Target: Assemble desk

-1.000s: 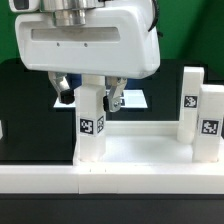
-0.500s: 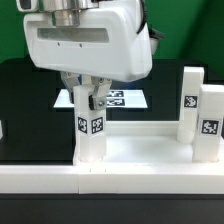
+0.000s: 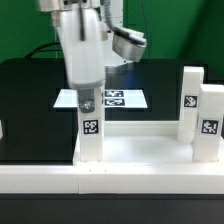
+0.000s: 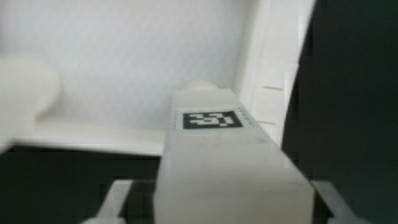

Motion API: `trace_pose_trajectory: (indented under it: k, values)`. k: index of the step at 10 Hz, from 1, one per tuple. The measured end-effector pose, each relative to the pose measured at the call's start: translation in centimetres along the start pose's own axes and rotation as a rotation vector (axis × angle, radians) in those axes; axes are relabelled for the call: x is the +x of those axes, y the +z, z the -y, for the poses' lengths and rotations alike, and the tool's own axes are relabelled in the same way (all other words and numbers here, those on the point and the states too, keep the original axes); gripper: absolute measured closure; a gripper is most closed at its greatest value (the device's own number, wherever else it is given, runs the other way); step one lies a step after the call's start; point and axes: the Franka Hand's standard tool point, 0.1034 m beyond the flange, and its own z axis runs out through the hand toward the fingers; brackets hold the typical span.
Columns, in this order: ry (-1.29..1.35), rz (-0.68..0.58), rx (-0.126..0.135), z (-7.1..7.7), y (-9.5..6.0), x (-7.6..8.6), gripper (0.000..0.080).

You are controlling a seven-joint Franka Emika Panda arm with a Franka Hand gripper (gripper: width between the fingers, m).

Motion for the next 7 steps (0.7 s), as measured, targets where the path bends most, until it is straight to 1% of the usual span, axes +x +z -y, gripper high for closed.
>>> trace_pose_trajectory:
  k: [2,6,7]
  values:
    - [0.198,-0.007,0.002,0.15,-0.04,-0.13,0.0509]
    - [0.268,-0.008,0.002,0.06,0.02,-0.20,0.0504]
    - [0.257,-0.008,0.002,0.06,0.02,-0.21,0.0317]
